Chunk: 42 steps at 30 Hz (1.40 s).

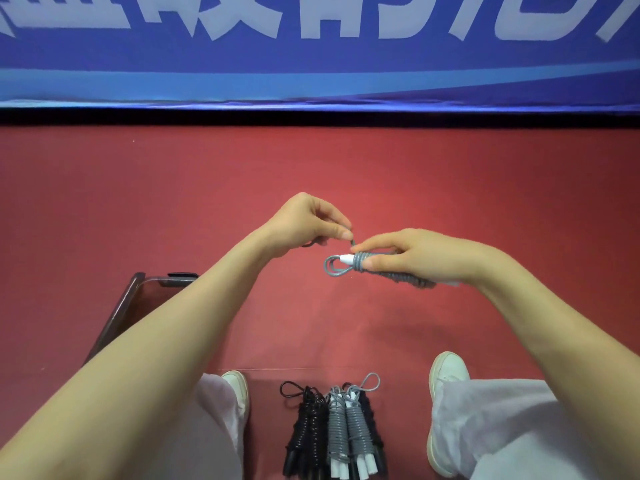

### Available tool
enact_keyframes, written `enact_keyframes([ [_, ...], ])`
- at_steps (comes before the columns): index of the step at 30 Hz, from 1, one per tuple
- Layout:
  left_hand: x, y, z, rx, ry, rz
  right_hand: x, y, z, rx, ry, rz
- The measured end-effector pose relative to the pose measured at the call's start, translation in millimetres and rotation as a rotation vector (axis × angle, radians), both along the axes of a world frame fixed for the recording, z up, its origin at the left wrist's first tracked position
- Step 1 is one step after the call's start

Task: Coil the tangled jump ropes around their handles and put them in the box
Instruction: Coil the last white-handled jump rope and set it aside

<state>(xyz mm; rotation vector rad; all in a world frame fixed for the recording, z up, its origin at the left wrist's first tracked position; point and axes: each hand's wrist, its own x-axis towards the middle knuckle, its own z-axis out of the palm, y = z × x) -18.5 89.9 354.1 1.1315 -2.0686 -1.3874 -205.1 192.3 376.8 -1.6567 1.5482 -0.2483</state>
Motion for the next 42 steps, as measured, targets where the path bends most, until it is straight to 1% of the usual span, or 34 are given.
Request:
enact_keyframes([
  [2,-6,3,0,-0.006,0.076,0.107,0,-1,-1,-0.12,0.212,-0.016],
  [4,-12,8,0,-0.015,0.146,0.191,0,-3,-2,-0.24,0.368,-0.081],
  [7,-19,19,-2,-0.018,0.21,0.195,-4,-8,-5,-0.398,0.553,-0.177],
  [9,-22,23,-5,0.085,0.298,0.193,-8,-11,-7,-0.478,0.609,-0.212],
  [11,-23,24,-8,0.297,0.436,0.213,-11,-14,-6,-0.533,0.625,-0.217],
  [13,-24,24,-9,0.475,0.551,0.227,-14,-16,-7,-0.571,0.555,-0.243],
  [14,-25,23,-9,0.526,0.581,0.225,-16,-17,-8,-0.58,0.466,-0.263],
  [15,-24,23,-10,0.557,0.599,0.219,-16,-17,-9,-0.574,0.338,-0.279],
  [17,-21,20,-10,0.554,0.607,0.202,-15,-16,-10,-0.533,0.014,-0.289],
  [19,-19,18,-10,0.519,0.616,0.182,-13,-14,-12,-0.417,-0.348,-0.294],
  [20,-19,18,-10,0.502,0.626,0.167,-11,-13,-13,-0.353,-0.486,-0.291],
  [21,-19,19,-9,0.487,0.638,0.144,-8,-13,-13,-0.309,-0.577,-0.289],
  [23,-20,22,-8,0.458,0.665,0.081,-3,-12,-14,-0.267,-0.677,-0.291],
  [25,-22,23,-3,0.45,0.667,0.069,-1,-15,-14,-0.27,-0.685,-0.311],
  [28,-22,21,4,0.506,0.645,0.124,-3,-20,-13,-0.297,-0.58,-0.297],
  [30,-19,20,5,0.517,0.581,0.083,-4,-20,-15,-0.299,-0.511,-0.258],
  [33,-13,19,2,0.427,0.466,-0.026,-3,-18,-21,-0.312,-0.446,-0.234],
  [35,-12,18,1,0.429,0.459,-0.052,-3,-17,-22,-0.329,-0.446,-0.255],
  [39,-11,16,0,0.475,0.504,-0.079,-3,-17,-19,-0.353,-0.48,-0.269],
  [42,-10,16,-4,0.533,0.478,-0.122,-4,-14,-18,-0.332,-0.464,-0.252],
])
